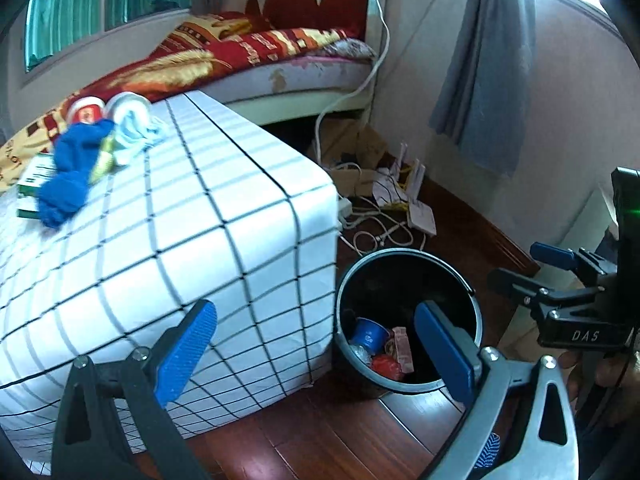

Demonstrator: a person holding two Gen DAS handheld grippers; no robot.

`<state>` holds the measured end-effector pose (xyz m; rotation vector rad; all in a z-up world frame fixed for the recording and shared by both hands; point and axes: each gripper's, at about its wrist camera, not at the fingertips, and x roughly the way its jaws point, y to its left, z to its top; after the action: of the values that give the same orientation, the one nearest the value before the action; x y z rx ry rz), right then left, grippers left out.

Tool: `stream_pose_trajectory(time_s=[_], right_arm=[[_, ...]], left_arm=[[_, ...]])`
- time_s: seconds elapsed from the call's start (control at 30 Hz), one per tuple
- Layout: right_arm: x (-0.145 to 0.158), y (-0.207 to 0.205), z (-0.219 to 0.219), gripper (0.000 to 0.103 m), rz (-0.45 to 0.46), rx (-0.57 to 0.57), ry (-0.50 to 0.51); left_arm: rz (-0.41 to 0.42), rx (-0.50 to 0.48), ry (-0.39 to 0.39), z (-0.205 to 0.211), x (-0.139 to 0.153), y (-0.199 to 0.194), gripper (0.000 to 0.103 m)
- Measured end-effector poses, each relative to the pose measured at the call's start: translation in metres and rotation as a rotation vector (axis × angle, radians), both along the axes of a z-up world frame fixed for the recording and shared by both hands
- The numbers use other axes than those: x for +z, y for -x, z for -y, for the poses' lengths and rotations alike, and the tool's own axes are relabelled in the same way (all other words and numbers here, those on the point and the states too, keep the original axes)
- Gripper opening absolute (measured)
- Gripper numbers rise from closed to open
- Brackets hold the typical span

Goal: Collect trash
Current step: 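Move both tools back toward the remaining trash on the box, then grasp the green carton with the left tool while the right tool grasps the face mask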

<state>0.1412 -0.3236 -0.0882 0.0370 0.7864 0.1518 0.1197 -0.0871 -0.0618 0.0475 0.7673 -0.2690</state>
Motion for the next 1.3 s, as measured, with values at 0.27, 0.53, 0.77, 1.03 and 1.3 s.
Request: stream_pose_trajectory(time_s=[0.27, 0.53, 0.77, 1.03, 1.3], right_arm=[[0.036, 0.005, -0.037, 0.103, 0.088, 0.068, -0.015], [0.065, -0.003, -0.089, 0.103, 0.163, 0.149, -0.011], [0.086, -0.025, -0.139, 0.103, 0.179, 0.197, -0.023], [0.094, -0.071, -0.191, 0.103, 0.171, 0.259, -0.035], [0.085, -0.124, -0.24, 0.094, 0.132, 0.341, -0.005]], left_arm=[[0.055, 0.097, 0.018, -0.046, 0.023, 0.01, 0.1], [0.09, 0.25, 0.041, -0.111, 0.04, 0.013, 0.1], [0.103, 0.37, 0.078, -0.172, 0.046, 0.017, 0.096], [0.112, 0.428, 0.132, -0.219, 0.048, -0.006, 0.08], [0.088, 0.446, 0.205, -0.243, 0.041, -0.06, 0.073]])
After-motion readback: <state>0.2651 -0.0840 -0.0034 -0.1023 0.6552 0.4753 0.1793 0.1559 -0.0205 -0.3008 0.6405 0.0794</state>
